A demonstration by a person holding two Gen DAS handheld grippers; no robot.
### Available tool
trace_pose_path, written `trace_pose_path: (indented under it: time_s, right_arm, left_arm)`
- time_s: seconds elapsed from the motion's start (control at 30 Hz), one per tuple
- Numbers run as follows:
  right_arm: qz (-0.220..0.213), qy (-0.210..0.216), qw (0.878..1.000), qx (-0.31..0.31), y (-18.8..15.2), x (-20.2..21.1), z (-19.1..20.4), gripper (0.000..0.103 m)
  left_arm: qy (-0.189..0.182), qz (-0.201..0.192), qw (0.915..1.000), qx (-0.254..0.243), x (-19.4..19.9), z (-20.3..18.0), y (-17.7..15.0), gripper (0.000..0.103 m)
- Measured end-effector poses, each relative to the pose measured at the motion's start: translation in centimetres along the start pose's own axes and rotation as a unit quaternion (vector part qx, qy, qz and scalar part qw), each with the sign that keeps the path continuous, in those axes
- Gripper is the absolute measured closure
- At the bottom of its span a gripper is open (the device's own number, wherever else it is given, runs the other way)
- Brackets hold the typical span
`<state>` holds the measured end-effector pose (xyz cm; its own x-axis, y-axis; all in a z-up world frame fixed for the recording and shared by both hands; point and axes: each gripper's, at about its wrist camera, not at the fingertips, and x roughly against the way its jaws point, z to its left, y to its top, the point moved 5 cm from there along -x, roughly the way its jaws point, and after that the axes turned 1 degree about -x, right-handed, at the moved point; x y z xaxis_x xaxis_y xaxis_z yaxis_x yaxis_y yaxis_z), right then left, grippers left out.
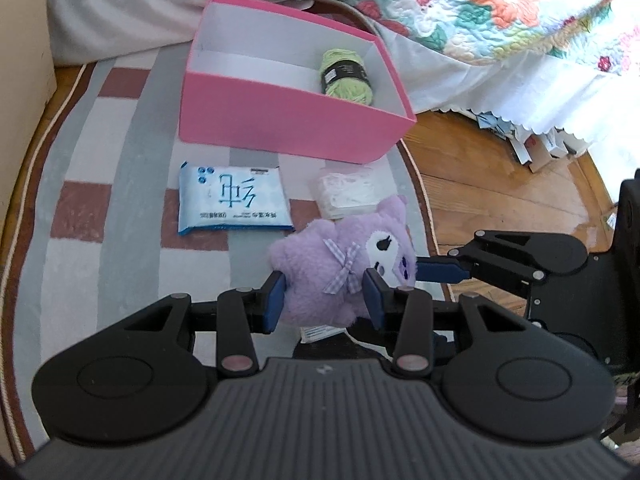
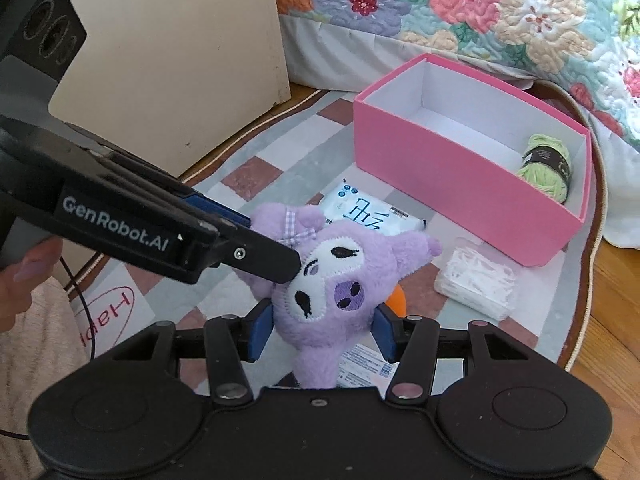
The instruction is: Organize objects
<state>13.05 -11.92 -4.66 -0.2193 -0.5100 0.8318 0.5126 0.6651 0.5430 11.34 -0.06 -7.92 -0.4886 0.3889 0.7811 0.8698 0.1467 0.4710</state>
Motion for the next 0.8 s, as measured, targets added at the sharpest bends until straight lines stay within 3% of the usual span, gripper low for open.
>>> trace_pose_path:
  time_s: [0.8]
  right_arm:
    - [-0.061, -0.052, 0.996, 0.037, 4.1, 4.7, -2.2, 0.037]
  left_arm:
    - [-0.009, -0.040, 0.9985, -0.037, 2.7, -4.2, 6.4, 0.063]
